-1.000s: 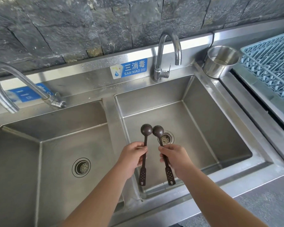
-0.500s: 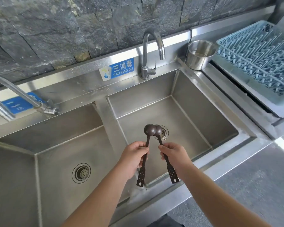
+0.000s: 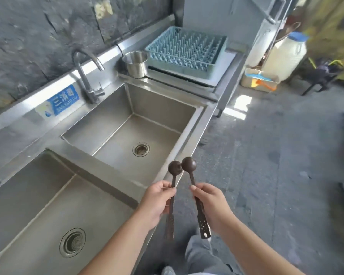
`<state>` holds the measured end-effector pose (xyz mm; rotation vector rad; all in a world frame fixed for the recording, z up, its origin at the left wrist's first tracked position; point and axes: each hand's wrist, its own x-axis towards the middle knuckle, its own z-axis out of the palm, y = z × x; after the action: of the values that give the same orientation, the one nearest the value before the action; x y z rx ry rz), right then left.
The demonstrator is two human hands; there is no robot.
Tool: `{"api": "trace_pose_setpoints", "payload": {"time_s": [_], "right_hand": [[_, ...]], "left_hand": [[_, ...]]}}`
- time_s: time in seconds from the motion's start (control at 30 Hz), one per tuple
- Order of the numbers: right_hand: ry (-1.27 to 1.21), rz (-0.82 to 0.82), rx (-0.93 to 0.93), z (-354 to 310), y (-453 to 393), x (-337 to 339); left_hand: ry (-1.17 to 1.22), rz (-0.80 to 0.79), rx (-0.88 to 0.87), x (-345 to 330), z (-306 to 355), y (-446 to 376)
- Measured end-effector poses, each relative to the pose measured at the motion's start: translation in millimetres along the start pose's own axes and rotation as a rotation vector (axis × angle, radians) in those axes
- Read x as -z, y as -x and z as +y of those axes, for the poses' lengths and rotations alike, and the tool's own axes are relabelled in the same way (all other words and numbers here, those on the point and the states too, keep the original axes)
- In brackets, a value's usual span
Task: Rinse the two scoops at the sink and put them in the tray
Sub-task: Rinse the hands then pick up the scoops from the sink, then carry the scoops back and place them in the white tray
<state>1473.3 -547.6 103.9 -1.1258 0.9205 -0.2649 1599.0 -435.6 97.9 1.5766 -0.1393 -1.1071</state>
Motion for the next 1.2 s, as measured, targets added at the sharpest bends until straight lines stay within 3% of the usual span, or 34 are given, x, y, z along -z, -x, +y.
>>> {"api": "trace_pose_setpoints", "payload": {"time_s": [0.43,0.77,1.2], "right_hand": [[-0.362,0.568,0.147,80,219,189],[-0.481,0.999,0.178,189,454,306],[-0.704,1.593,0.070,327,678,382]], "left_hand": [[-0.431,-0.620,-0.019,-215,-63,123],[-0.613,-1.011,0.057,-382,-205,305],[-0.990,-1.428,0.162,-536,-367,485]]}}
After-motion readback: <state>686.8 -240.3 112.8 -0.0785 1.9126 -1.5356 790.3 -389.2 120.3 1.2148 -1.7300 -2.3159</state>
